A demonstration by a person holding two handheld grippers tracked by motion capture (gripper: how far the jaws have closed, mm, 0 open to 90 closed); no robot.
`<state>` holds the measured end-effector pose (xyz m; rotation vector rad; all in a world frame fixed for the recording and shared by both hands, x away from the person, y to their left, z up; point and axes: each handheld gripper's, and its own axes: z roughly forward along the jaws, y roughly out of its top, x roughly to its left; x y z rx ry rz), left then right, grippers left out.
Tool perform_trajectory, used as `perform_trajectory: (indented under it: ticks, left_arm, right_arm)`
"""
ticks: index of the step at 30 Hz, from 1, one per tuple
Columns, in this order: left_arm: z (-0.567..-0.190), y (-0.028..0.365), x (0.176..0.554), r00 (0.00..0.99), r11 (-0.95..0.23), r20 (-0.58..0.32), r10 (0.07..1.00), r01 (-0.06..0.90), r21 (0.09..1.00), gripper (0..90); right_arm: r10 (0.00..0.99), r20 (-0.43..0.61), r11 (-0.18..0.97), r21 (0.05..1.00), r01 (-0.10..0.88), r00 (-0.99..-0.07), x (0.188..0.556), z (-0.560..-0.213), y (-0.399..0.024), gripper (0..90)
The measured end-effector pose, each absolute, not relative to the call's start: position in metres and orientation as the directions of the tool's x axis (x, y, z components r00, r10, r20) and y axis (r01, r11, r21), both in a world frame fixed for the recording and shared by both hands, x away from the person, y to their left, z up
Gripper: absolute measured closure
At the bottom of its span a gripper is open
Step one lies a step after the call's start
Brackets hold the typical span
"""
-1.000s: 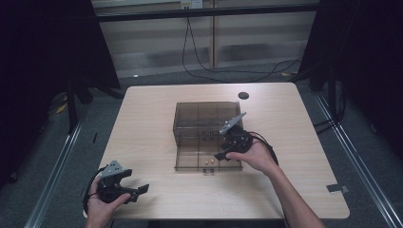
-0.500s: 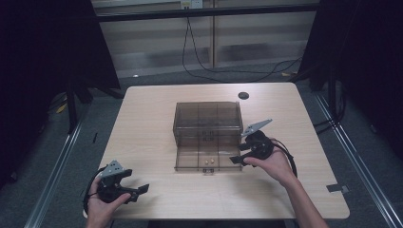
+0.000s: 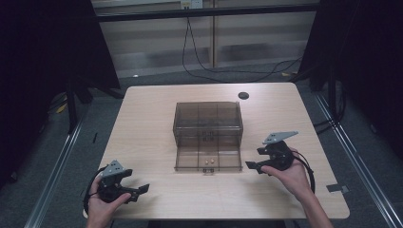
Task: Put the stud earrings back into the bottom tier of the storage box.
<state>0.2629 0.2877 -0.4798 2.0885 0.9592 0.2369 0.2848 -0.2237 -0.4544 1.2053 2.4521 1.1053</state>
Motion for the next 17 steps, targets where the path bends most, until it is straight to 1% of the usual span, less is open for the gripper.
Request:
perform_trajectory:
  ticks: [9, 17]
  left_arm:
    - [-0.480, 0.287, 0.263, 0.692, -0.387, -0.149, 0.706, 0.553, 0.738, 5.9]
    - [-0.479, 0.287, 0.262, 0.692, -0.383, -0.151, 0.706, 0.552, 0.740, 5.9]
  right_arm:
    - [0.805, 0.153, 0.315, 0.709, 0.631, -0.574, 0.265, -0.467, -0.250, 21.3]
    - [0.835, 0.124, 0.302, 0.712, 0.634, -0.537, 0.260, -0.478, -0.255, 18.8]
